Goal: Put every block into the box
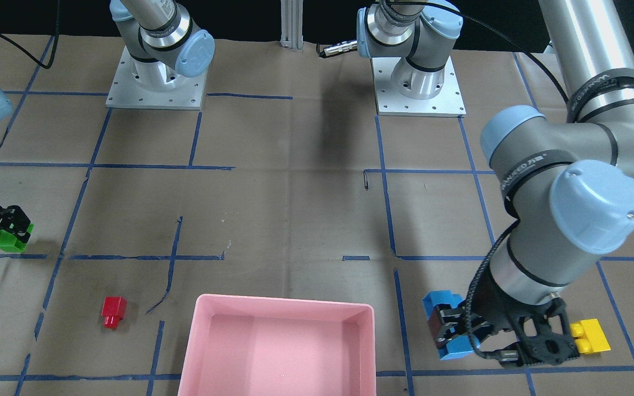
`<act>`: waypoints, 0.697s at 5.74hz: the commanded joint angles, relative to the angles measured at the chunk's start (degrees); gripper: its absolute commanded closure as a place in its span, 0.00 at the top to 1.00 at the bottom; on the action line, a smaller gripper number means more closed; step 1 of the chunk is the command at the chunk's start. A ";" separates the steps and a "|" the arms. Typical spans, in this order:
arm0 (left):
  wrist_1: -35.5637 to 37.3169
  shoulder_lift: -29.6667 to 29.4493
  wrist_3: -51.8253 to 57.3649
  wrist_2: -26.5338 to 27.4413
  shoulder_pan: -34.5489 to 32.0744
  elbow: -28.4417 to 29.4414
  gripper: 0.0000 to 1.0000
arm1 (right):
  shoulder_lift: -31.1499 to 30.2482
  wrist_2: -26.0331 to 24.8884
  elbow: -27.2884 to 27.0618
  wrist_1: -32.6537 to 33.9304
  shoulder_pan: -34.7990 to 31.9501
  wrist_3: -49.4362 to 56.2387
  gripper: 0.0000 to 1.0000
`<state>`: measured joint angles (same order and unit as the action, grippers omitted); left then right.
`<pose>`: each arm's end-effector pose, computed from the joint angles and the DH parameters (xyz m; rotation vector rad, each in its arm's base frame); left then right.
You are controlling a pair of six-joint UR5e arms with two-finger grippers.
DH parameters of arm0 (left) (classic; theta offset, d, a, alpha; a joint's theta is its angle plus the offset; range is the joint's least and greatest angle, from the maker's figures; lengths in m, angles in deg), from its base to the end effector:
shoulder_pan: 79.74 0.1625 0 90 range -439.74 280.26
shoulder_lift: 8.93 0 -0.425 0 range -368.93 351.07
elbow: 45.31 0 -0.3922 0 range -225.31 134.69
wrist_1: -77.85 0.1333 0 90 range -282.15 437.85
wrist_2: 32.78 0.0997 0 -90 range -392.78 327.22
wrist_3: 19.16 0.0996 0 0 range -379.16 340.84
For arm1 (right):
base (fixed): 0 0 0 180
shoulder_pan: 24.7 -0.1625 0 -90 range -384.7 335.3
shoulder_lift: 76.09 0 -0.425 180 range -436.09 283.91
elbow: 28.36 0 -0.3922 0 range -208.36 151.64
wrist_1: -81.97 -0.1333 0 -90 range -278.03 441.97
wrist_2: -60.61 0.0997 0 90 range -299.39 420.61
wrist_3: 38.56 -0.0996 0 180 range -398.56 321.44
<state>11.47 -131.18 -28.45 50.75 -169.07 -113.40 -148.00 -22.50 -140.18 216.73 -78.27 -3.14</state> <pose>-0.1359 -0.7340 0.3781 0.2402 -2.9840 0.3348 -0.2041 -0.5211 0.2248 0.0193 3.0864 -0.2149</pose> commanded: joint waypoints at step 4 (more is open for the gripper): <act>7.53 -14.41 -13.92 0.14 -9.38 9.82 0.29 | -3.41 1.10 18.54 -22.64 -12.41 -0.43 0.09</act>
<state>15.34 -143.27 -42.32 50.07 -178.17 -103.86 -151.42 -21.91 -124.70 198.96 -87.80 -3.47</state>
